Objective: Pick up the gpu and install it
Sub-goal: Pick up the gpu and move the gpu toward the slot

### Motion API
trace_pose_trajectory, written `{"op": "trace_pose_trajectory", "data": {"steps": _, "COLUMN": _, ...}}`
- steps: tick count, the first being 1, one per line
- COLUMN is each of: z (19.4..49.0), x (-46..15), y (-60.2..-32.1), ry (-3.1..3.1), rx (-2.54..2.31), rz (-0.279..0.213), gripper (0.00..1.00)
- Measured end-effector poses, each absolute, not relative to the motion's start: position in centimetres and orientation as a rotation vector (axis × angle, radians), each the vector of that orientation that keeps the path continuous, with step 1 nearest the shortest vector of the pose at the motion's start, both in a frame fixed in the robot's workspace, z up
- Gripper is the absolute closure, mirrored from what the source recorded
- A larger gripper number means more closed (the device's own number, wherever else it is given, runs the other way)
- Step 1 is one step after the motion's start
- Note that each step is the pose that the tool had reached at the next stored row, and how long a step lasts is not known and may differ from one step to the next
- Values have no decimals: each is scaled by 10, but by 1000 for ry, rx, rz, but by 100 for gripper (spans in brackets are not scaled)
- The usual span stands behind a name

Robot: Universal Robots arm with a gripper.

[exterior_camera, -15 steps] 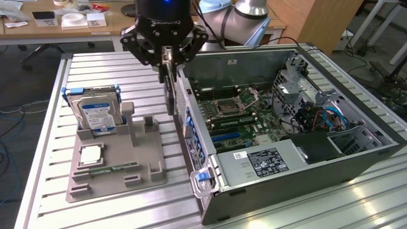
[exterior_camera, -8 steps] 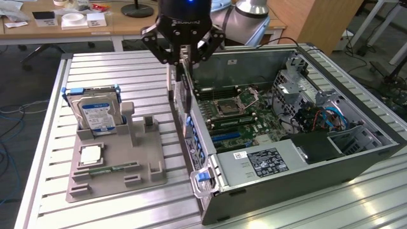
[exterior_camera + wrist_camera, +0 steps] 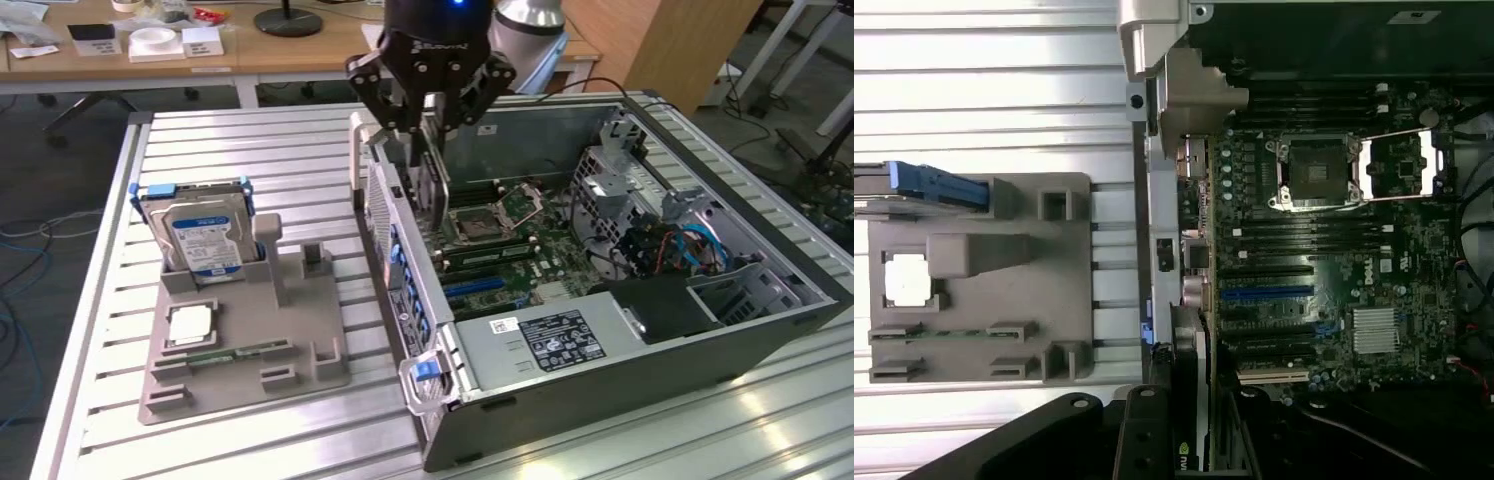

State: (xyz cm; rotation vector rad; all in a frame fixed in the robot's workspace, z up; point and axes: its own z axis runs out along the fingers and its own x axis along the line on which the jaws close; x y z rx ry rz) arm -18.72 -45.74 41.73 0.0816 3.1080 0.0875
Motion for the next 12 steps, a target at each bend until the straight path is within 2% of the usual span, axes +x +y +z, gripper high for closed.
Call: {"op": "trace_pose_trajectory", "data": {"steps": 12, "z": 417, "x": -133, "y": -457, "ry": 3108, "rx": 82, "rz": 91, "gripper": 73}}
